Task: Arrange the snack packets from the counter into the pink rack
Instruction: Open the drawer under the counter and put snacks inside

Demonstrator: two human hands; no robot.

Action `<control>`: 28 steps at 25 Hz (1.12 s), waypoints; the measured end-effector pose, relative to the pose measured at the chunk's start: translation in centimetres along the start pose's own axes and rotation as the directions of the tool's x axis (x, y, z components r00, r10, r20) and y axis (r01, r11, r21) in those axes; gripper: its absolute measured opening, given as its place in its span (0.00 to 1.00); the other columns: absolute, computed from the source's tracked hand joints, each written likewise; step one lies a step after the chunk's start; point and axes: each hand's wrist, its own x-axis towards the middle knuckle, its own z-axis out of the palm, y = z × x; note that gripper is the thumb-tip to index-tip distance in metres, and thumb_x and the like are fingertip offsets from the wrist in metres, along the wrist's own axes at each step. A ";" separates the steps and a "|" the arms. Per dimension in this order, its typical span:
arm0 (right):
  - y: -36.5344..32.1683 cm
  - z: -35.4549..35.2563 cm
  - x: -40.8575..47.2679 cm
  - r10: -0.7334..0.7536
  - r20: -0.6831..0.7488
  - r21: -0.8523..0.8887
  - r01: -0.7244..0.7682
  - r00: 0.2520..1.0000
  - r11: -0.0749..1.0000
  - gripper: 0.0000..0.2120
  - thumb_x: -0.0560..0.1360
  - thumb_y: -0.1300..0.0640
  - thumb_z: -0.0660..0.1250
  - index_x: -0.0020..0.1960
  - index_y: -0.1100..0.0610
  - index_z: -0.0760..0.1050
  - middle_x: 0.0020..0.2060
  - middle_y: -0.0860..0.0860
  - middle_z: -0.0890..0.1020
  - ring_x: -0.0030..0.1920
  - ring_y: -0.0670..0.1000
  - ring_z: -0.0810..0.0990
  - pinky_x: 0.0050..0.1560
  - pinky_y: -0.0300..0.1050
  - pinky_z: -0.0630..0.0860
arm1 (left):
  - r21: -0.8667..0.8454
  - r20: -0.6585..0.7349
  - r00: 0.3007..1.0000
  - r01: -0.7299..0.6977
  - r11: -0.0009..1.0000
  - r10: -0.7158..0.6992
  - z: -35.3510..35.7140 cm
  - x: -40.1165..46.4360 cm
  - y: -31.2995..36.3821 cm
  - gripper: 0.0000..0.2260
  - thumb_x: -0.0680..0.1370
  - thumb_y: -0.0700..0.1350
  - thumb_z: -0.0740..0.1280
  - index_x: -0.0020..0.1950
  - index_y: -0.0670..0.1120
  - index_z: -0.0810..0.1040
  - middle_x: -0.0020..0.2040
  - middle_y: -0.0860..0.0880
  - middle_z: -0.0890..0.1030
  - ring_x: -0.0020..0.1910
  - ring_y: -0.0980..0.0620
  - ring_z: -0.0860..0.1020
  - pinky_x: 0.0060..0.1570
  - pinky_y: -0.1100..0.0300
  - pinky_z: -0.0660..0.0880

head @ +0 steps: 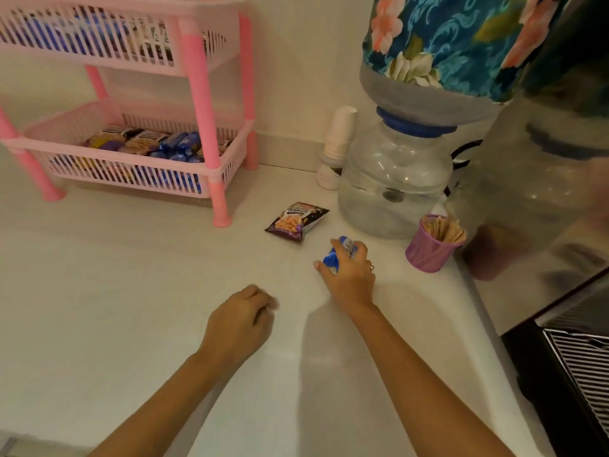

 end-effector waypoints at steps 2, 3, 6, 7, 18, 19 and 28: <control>0.2 1.0 0.5 -0.006 -0.035 -0.069 0.003 0.999 0.998 0.21 0.75 0.42 0.64 0.66 0.47 0.72 0.70 0.58 0.64 0.61 0.61 0.70 0.57 0.54 0.72 | -0.037 -0.045 0.999 -0.022 0.999 0.021 0.2 3.8 0.1 0.18 0.73 0.51 0.53 0.50 0.52 0.81 0.51 0.55 0.78 0.47 0.54 0.77 0.38 0.60 0.73; 0.2 1.3 0.4 -0.005 -0.026 -0.113 0.002 1.000 0.994 0.19 0.77 0.44 0.62 0.65 0.48 0.73 0.69 0.59 0.65 0.60 0.60 0.70 0.57 0.53 0.72 | -0.018 -0.050 0.998 -0.028 0.999 0.027 0.3 5.9 -0.1 0.20 0.73 0.52 0.52 0.53 0.51 0.80 0.53 0.52 0.77 0.48 0.50 0.77 0.41 0.57 0.75; 0.8 2.4 0.3 -0.045 -0.056 -0.199 0.033 0.997 0.979 0.13 0.76 0.51 0.66 0.60 0.49 0.78 0.63 0.62 0.73 0.54 0.61 0.74 0.48 0.53 0.76 | 0.120 0.038 0.998 0.037 0.992 -0.041 1.6 13.2 -0.4 0.26 0.72 0.57 0.52 0.65 0.49 0.74 0.63 0.45 0.73 0.57 0.40 0.74 0.52 0.48 0.74; 1.1 2.4 0.5 -0.065 -0.055 -0.213 0.052 0.996 0.976 0.13 0.73 0.52 0.71 0.57 0.49 0.80 0.59 0.62 0.76 0.49 0.61 0.77 0.43 0.53 0.77 | 0.179 0.093 0.992 0.065 0.982 -0.082 2.2 15.3 -0.3 0.27 0.72 0.57 0.54 0.69 0.50 0.71 0.67 0.44 0.70 0.61 0.38 0.71 0.56 0.45 0.72; 2.1 0.8 1.2 -0.103 0.087 -0.150 0.115 0.991 0.982 0.15 0.81 0.50 0.55 0.65 0.44 0.72 0.69 0.55 0.64 0.61 0.57 0.68 0.62 0.46 0.67 | 0.104 0.355 0.833 0.416 0.903 -0.425 5.1 20.2 1.4 0.22 0.70 0.49 0.67 0.61 0.57 0.62 0.49 0.47 0.73 0.53 0.41 0.75 0.56 0.44 0.71; 2.2 0.7 1.1 -0.105 0.079 -0.129 0.115 0.991 0.985 0.14 0.80 0.51 0.56 0.64 0.44 0.74 0.68 0.55 0.65 0.59 0.57 0.69 0.61 0.46 0.67 | 0.115 0.389 0.815 0.420 0.900 -0.430 4.5 19.6 1.7 0.31 0.68 0.48 0.68 0.64 0.57 0.55 0.48 0.47 0.75 0.50 0.42 0.76 0.56 0.45 0.71; 3.1 -1.9 -5.2 -0.065 0.078 0.135 0.054 0.995 0.989 0.11 0.75 0.62 0.65 0.49 0.50 0.84 0.60 0.54 0.76 0.55 0.56 0.78 0.48 0.34 0.71 | -0.247 0.545 0.751 0.568 0.785 -0.372 -1.5 6.6 1.3 0.22 0.60 0.46 0.72 0.54 0.46 0.80 0.49 0.47 0.84 0.50 0.48 0.81 0.52 0.54 0.78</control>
